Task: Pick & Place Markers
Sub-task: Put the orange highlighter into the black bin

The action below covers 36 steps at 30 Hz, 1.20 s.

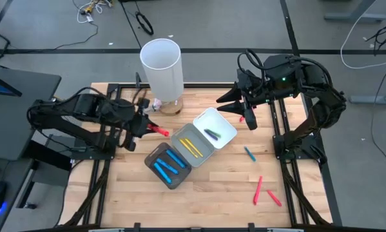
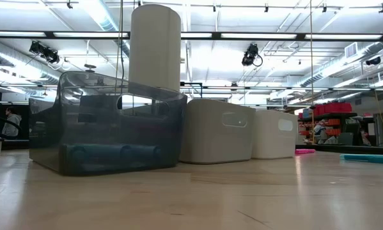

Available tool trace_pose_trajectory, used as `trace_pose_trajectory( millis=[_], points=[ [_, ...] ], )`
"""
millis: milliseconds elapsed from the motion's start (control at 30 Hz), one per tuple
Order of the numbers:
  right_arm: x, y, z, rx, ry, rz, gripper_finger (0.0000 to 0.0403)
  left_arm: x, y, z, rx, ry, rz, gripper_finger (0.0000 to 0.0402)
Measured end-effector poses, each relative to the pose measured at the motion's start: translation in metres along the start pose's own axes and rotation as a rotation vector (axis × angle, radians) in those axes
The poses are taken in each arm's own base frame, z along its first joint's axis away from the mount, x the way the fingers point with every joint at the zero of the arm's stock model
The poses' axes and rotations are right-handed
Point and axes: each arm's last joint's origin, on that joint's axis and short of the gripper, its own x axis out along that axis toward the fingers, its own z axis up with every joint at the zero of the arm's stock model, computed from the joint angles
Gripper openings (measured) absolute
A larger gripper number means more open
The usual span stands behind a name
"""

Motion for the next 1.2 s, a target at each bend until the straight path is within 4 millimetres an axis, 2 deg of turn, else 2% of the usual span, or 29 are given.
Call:
trace_pose_trajectory(
  millis=[167, 333, 567, 867, 1200],
  points=[
    [0.0, 0.0, 0.0, -0.022, 0.0, 0.0, 0.0125, 0.018, -0.005, 0.006, 0.104, 0.18, -0.096, 0.0072],
    [0.0, 0.0, 0.0, -0.029, 0.001, -0.001, 0.0125, 0.025, -0.004, 0.01, 0.162, 0.332, -0.171, 0.0072],
    [0.0, 0.0, 0.0, -0.029, 0.0, 0.0, 0.0125, 0.042, -0.008, 0.021, 0.212, 0.409, -0.228, 0.0072],
    [0.0, 0.0, -0.001, -0.029, 0.008, -0.001, 0.0125, 0.08, -0.028, 0.03, 0.231, 0.468, -0.283, 0.0072],
    [0.0, 0.0, -0.001, -0.029, 0.009, -0.001, 0.0125, 0.122, -0.067, 0.008, 0.254, 0.485, -0.357, 0.0072]
  ],
)
